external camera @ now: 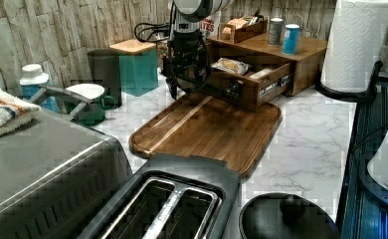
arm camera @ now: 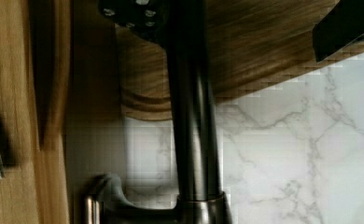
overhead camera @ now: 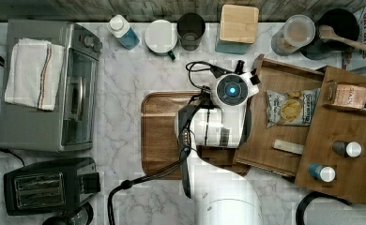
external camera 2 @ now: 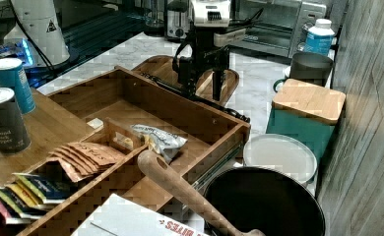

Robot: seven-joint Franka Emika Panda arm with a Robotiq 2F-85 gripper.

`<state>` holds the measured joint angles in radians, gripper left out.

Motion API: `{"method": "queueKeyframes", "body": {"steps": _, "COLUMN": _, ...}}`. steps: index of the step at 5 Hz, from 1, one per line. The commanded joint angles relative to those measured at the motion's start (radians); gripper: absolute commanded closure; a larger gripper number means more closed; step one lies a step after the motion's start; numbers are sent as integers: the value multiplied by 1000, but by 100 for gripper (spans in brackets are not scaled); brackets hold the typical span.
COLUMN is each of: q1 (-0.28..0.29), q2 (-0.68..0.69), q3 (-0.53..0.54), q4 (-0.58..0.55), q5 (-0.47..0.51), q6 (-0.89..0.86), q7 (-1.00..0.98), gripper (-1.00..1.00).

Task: Open the drawer.

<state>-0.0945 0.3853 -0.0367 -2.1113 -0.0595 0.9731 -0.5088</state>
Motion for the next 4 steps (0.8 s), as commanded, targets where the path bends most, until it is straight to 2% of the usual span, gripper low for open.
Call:
{"method": "queueKeyframes", "body": {"steps": 1, "q1": 133, "q2": -9, "q3": 148, "q4": 53, "q5": 63, "q6": 62, "q7": 122, "gripper": -100}}
{"method": "queueKeyframes", "body": {"steps": 4, "q1": 136, "q2": -10, "q3": 145, "q4": 53, "q5": 65, "q6": 62, "q7": 121, "gripper": -100}}
